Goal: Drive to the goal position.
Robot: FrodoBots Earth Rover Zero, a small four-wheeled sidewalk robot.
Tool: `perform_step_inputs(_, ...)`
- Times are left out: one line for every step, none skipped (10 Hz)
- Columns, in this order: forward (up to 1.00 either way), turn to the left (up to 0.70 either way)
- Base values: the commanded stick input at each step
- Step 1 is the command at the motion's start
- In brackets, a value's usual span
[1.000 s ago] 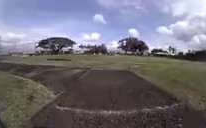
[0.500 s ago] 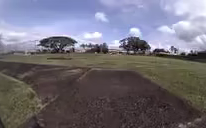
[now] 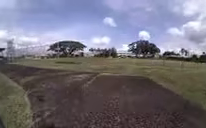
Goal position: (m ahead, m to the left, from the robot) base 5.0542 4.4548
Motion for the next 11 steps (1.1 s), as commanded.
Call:
perform_step_inputs(0.85,0.34)
perform_step_inputs(0.85,0.34)
perform_step_inputs(0.85,0.34)
perform_step_inputs(0.85,0.34)
perform_step_inputs(0.85,0.34)
perform_step_inputs(0.85,0.34)
perform_step_inputs(0.85,0.34)
perform_step_inputs(0.85,0.34)
perform_step_inputs(0.85,0.34)
perform_step_inputs(0.85,0.34)
perform_step_inputs(0.85,0.34)
